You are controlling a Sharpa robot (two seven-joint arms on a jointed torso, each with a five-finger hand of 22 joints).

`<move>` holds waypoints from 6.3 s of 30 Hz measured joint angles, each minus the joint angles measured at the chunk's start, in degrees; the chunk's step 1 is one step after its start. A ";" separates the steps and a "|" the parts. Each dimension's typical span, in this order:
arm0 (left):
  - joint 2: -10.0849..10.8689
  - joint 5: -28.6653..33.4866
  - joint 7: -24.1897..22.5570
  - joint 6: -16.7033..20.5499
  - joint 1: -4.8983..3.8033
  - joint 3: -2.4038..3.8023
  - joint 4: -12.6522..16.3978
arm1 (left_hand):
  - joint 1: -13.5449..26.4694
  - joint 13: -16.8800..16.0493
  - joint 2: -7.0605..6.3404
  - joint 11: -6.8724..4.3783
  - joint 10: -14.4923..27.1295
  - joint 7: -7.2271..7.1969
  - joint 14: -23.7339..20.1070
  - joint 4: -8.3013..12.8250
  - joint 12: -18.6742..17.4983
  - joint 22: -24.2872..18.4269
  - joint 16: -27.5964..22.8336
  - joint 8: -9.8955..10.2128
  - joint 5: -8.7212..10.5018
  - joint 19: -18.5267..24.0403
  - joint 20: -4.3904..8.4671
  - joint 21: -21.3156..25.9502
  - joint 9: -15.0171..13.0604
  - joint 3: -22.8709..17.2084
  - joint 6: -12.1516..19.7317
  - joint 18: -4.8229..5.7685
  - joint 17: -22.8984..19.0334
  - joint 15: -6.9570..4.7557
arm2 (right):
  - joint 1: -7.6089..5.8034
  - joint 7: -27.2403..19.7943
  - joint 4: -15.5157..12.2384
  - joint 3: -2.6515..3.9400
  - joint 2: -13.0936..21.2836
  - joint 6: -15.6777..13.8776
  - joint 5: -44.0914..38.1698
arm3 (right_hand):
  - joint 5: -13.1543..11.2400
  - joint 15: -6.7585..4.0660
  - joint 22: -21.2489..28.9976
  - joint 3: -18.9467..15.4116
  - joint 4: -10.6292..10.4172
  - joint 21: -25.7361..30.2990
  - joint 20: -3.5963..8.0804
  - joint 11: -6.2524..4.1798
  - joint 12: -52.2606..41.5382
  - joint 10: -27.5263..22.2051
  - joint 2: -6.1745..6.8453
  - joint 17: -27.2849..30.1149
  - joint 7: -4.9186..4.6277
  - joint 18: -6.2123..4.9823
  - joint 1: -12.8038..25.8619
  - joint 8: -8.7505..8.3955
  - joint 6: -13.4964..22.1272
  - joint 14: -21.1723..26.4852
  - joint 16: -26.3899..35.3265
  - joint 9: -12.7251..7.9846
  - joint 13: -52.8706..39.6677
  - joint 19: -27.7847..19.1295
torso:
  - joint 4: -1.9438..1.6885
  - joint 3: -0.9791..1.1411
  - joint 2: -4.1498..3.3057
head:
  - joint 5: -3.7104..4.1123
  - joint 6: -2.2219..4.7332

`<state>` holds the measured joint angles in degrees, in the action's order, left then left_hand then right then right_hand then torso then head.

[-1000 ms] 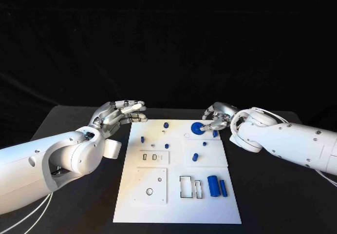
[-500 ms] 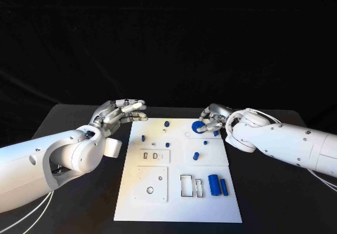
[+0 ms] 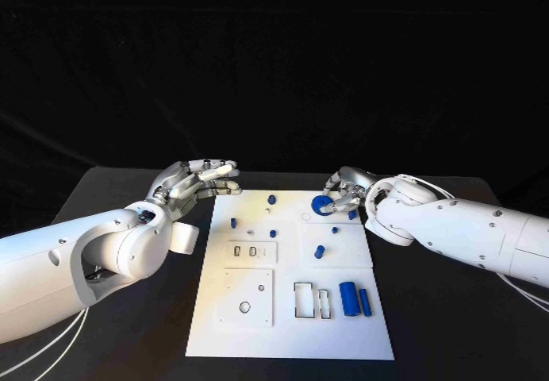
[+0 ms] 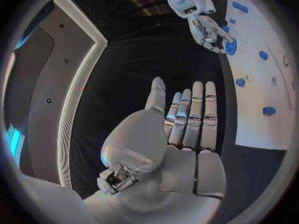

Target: Assemble the parts on the task board

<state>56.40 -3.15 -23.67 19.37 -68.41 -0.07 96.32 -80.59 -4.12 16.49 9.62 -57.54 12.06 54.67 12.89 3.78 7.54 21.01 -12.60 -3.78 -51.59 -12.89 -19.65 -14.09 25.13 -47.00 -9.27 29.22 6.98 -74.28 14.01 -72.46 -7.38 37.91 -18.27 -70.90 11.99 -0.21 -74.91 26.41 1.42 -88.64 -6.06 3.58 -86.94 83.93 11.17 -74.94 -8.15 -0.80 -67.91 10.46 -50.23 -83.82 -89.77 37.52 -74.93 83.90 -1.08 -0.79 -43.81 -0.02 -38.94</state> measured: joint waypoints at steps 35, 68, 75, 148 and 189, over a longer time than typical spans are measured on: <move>0.11 0.01 0.56 -0.22 0.00 -0.01 -0.21 | 0.00 -0.04 0.00 0.00 0.00 0.00 0.00 0.00 0.00 0.00 0.00 0.00 0.00 0.00 -0.01 0.00 -0.05 0.00 0.00 0.00 0.04 0.00 | 0.57 -0.95 -5.46 -0.22 1.37 -7.09 -8.98 | 1.32 -1.09 -0.02 6.68 0.70 -1.11 0.86 -1.34 -1.90 0.09 -0.75 0.02 -0.39 -0.01 0.07 1.10 -3.29 -0.27 0.00 -2.59 0.02 0.02 | 0.02 0.02 0.08 | -0.11 0.21; -0.48 0.03 0.66 -0.40 0.00 -0.01 -0.28 | 0.23 -0.03 0.23 -0.20 0.20 0.00 -0.21 0.00 0.00 -0.06 0.00 0.00 0.00 -0.01 -0.01 0.00 -0.10 0.00 0.00 0.00 0.21 -0.21 | 1.94 3.19 -4.07 -0.93 -11.39 -9.73 -22.90 | 1.77 -1.35 0.00 7.15 0.69 -1.10 1.04 -1.53 -2.20 -0.11 0.09 0.03 -0.57 -0.02 0.89 1.43 -3.52 -0.11 0.00 -2.60 0.03 0.21 | -0.15 -0.24 -0.09 | -1.05 -0.09; -0.57 0.03 0.66 -0.40 0.00 -0.01 -0.36 | 0.23 -0.03 0.23 -0.20 0.20 0.00 -0.21 0.00 0.00 -0.05 0.00 0.00 0.00 -0.01 -0.01 0.00 -0.10 0.00 0.00 0.00 0.21 -0.21 | 2.23 3.21 -3.10 -1.04 -12.54 -9.57 -23.52 | 1.75 -1.34 0.01 7.15 0.69 -1.10 1.25 -1.53 -2.20 -0.11 0.24 0.03 -0.59 -0.02 1.03 1.43 -3.70 -0.11 0.01 -2.59 0.03 0.00 | -0.26 -0.28 -0.13 | -1.13 -0.23; -0.45 0.04 0.79 -0.44 -0.01 -0.01 -0.97 | 0.23 -0.07 0.23 0.00 0.40 0.00 -0.42 0.16 0.00 -0.05 0.00 0.22 0.00 0.19 -0.21 0.00 -0.22 -0.16 0.00 0.00 0.36 0.00 | 3.05 2.79 -2.70 -1.39 -8.95 -8.13 -18.59 | -2.54 -0.20 0.01 -7.27 -15.28 -1.10 0.31 -0.19 -1.70 -0.01 1.20 0.04 0.56 -0.01 6.21 -2.93 -2.38 -0.21 0.00 -2.95 0.02 0.10 | -0.19 -0.27 -0.15 | -1.32 -0.71; -0.87 0.05 0.87 -0.86 0.02 -0.09 -2.97 | 0.23 -0.11 0.23 0.00 0.40 0.00 -0.42 0.16 0.00 -0.04 0.00 0.22 0.00 0.19 -0.21 0.00 -0.32 -0.16 0.00 0.00 0.54 0.01 | 3.43 -19.68 -4.41 -0.98 14.46 -4.70 6.85 | -0.89 -1.76 -0.02 -1.88 -6.86 -0.87 1.78 -2.15 -0.20 0.10 3.37 0.01 1.49 -0.02 -6.88 -5.05 0.81 -0.32 0.01 -6.35 0.03 0.11 | 1.35 0.85 0.68 | -0.24 -0.44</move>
<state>55.53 -3.11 -22.80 18.51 -68.39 -0.16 93.35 -80.36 -4.23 16.72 9.62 -57.14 12.06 54.25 13.04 3.78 7.49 21.00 -12.38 -3.78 -51.40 -13.10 -19.65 -14.41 24.96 -47.00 -9.27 29.77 6.99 -70.85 -5.68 -76.87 -8.37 52.37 -22.97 -64.05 11.10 -1.96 -74.93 24.53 -5.44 -89.51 -4.28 1.42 -87.14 84.04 14.54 -74.93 -6.66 -0.81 -74.79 5.41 -49.42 -84.14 -89.77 31.17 -74.91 84.01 0.27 0.06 -43.14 -0.25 -39.37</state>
